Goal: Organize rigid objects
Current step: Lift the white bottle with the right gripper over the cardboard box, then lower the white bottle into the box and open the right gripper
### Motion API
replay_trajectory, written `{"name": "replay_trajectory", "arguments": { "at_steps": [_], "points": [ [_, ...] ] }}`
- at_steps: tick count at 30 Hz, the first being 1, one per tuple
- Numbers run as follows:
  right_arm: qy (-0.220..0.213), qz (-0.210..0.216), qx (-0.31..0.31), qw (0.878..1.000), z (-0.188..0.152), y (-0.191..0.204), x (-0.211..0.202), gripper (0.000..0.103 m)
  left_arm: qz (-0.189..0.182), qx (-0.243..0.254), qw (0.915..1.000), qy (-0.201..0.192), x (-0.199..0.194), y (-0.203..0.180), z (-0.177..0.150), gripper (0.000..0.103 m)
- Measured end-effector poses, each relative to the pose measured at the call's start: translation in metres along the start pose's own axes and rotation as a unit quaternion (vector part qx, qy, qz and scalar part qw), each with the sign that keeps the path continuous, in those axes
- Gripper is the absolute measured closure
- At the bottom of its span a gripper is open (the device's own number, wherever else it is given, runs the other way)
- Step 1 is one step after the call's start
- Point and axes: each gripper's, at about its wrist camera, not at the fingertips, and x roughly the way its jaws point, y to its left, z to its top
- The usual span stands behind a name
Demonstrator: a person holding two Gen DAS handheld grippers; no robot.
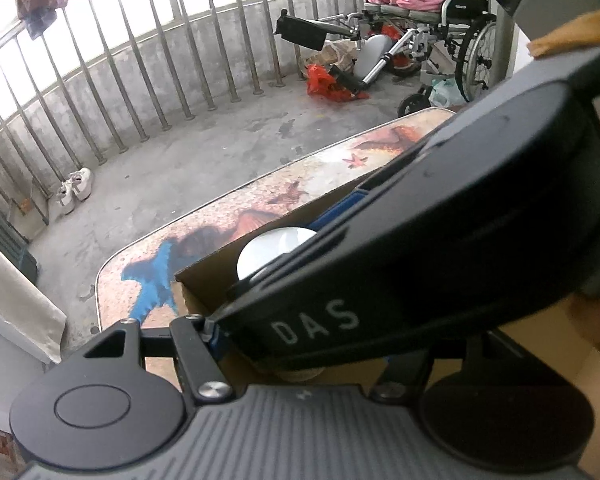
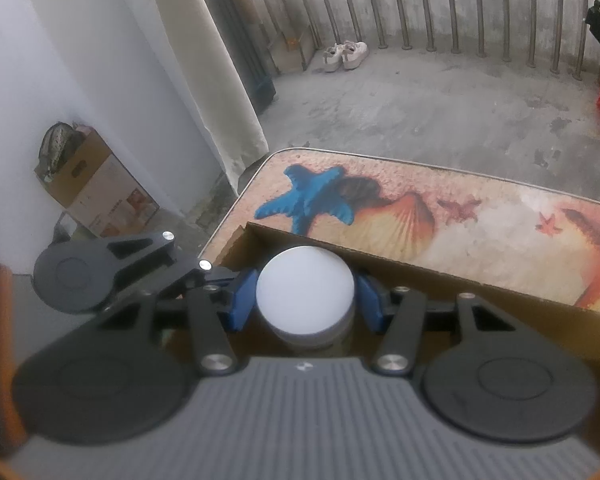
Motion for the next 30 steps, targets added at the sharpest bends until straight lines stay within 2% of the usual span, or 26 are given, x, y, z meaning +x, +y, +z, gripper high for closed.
{"name": "replay_trajectory", "arguments": {
  "at_steps": [4,6,8,9,11,18,22,30],
  "points": [
    [0.002,-0.001,0.003,1.000,0.000,0.000,0.001,0.045,0.000,0.003,1.0000,0.001,0.000,0.002,0.003,0.033],
    [0.003,-0.002,0.006,1.000,-0.001,-0.001,0.001,0.040,0.000,0.006,1.0000,-0.001,-0.002,0.000,0.002,0.032],
    [0.004,0.000,0.012,1.000,-0.002,-0.005,0.000,0.033,0.010,0.012,0.9999,-0.006,-0.005,-0.004,0.003,0.024],
    [0.004,0.003,0.016,1.000,-0.002,-0.007,-0.001,0.027,0.012,0.014,0.9998,-0.010,-0.007,-0.004,0.003,0.024],
    [0.004,0.005,0.021,1.000,-0.004,-0.009,-0.003,0.024,0.009,0.012,0.9998,-0.010,-0.008,-0.003,0.003,0.024],
    [-0.004,0.005,0.044,0.999,-0.004,-0.017,-0.015,0.021,0.010,0.007,0.9998,-0.019,-0.016,0.001,0.003,0.021],
    [-0.024,0.015,0.070,0.997,-0.005,-0.023,-0.045,0.021,0.013,-0.005,0.9994,-0.033,-0.037,0.004,0.000,0.010],
    [-0.100,0.013,0.095,0.990,-0.028,-0.017,-0.157,0.018,0.003,-0.059,0.9955,-0.074,-0.105,0.011,-0.017,0.006]
  ]
}}
